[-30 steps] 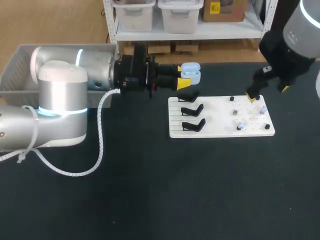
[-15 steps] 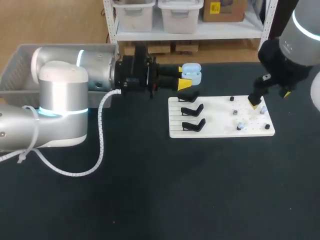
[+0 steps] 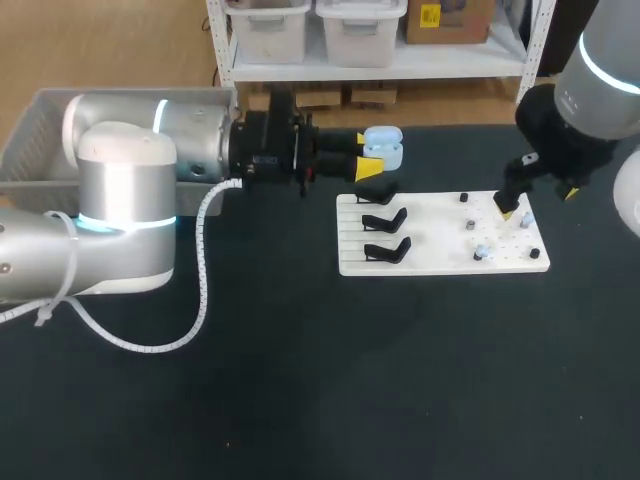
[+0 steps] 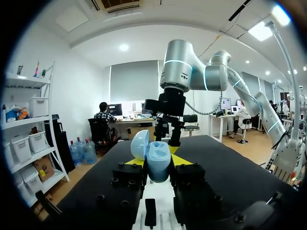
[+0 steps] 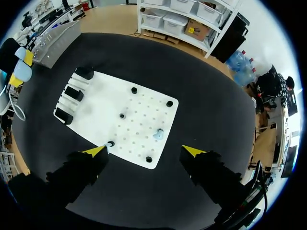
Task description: Pick up each earbud case from the left stands, insert the matching earbuds, close the lid, and place the case in the box.
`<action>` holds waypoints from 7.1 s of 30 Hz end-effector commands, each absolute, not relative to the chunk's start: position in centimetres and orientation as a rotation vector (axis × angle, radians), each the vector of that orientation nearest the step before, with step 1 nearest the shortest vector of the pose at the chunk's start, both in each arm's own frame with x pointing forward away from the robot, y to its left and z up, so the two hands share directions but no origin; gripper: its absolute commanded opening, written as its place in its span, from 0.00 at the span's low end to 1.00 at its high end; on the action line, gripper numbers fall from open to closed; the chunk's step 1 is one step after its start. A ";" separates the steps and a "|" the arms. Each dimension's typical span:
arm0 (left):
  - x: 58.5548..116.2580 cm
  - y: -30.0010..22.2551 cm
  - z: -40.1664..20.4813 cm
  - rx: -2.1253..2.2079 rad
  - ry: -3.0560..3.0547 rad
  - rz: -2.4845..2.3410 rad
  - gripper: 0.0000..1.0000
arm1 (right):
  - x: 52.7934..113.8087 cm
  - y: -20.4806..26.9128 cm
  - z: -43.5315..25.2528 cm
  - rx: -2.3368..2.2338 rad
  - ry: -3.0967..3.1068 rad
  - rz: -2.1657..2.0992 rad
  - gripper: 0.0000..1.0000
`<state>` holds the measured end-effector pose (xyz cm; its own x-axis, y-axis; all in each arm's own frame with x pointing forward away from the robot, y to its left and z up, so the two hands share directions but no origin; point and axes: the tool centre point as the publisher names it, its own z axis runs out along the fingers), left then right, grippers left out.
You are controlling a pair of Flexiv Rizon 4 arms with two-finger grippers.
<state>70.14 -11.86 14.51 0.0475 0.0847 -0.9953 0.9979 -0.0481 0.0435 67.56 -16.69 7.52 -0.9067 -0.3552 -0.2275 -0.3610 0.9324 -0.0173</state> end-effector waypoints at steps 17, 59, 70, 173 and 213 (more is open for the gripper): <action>70.0 -11.8 14.4 1.324 1.213 -1.163 0.00 | 68.5 -17.0 4.9 -0.507 2.913 -0.090 1.00; 70.0 -11.8 14.4 1.324 1.213 -1.163 0.00 | 70.0 -18.0 1.9 -0.354 2.966 -0.218 0.35; 70.0 -11.8 14.4 1.324 1.213 -1.163 0.00 | 70.0 -17.9 1.3 -0.349 2.967 -0.245 0.34; 68.2 -12.2 13.9 1.341 1.190 -1.145 0.00 | 64.9 -9.5 17.4 0.102 3.011 -0.179 0.00; 67.0 -13.1 12.8 1.341 1.184 -1.166 0.00 | 63.8 -4.8 18.8 0.246 3.116 -0.146 0.00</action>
